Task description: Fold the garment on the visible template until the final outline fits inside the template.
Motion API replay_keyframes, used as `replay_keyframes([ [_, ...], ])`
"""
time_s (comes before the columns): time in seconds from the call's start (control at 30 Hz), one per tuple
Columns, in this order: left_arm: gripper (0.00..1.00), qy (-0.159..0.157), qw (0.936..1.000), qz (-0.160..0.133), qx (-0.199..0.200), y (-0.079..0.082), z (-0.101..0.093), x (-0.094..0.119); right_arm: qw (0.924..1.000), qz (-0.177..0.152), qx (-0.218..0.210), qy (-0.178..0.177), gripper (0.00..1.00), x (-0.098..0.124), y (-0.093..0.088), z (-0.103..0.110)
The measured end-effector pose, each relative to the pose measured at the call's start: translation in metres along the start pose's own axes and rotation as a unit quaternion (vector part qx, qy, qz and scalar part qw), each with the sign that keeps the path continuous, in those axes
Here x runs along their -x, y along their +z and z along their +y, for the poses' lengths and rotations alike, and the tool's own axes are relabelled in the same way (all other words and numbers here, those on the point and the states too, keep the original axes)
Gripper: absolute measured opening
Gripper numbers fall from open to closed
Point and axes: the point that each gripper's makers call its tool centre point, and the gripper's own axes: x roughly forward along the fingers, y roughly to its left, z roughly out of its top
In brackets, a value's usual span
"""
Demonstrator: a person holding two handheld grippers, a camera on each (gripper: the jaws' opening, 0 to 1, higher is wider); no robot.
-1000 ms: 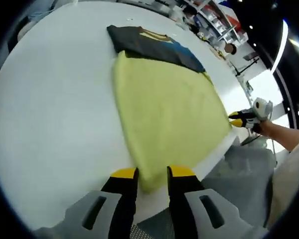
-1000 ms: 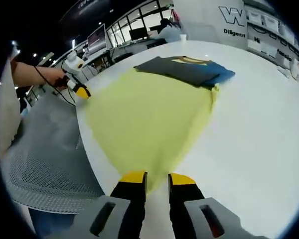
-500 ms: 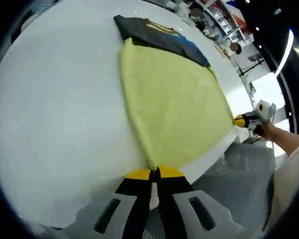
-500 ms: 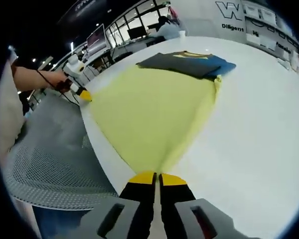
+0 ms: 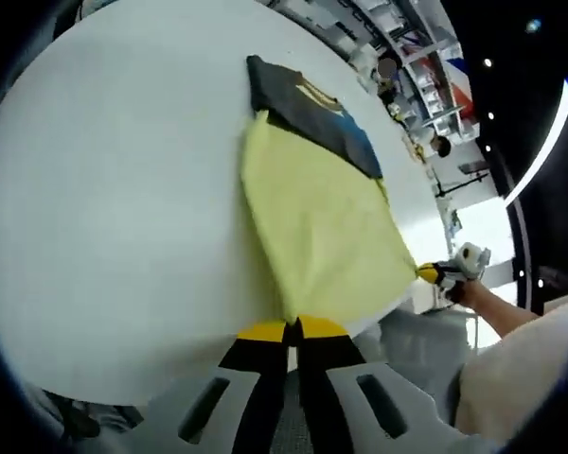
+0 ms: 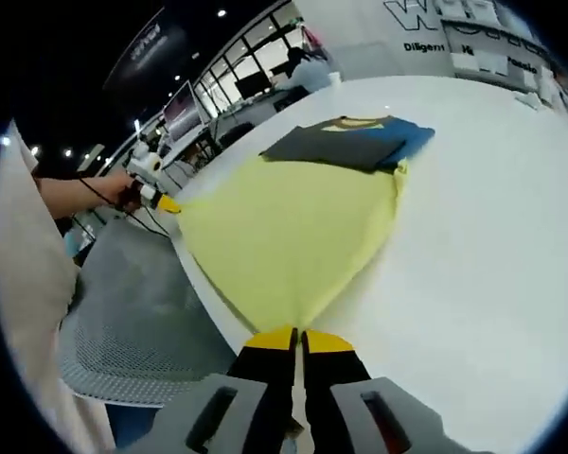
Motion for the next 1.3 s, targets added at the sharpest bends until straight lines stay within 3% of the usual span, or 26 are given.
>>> replay_keyframes([
  [0.3, 0.09, -0.039, 0.9987, -0.034, -0.003, 0.027, -0.038, 0.028, 0.998, -0.06, -0.002, 0.016, 0.0, 0.023, 0.046, 0.007],
  [0.4, 0.09, -0.043, 0.9982, -0.039, -0.012, 0.035, -0.047, 0.035, 0.9941, -0.101, -0.022, 0.033, 0.0, 0.034, 0.067, 0.01],
  [0.57, 0.09, -0.059, 0.9964, -0.06, -0.011, 0.057, -0.063, 0.044, 0.9905, -0.131, -0.025, 0.033, 0.0, 0.046, 0.092, 0.012],
  [0.83, 0.09, -0.085, 0.9905, -0.108, 0.002, 0.119, -0.079, 0.052, 0.9776, -0.203, -0.048, 0.03, 0.0, 0.057, 0.148, 0.0],
  [0.97, 0.09, -0.09, 0.988, -0.125, 0.005, 0.15, -0.082, 0.051, 0.9731, -0.223, -0.051, 0.027, 0.0, 0.056, 0.17, -0.01],
  [1.3, 0.08, -0.089, 0.9853, -0.146, 0.005, 0.217, -0.079, 0.033, 0.9606, -0.271, -0.06, 0.004, 0.0, 0.042, 0.235, -0.054],
])
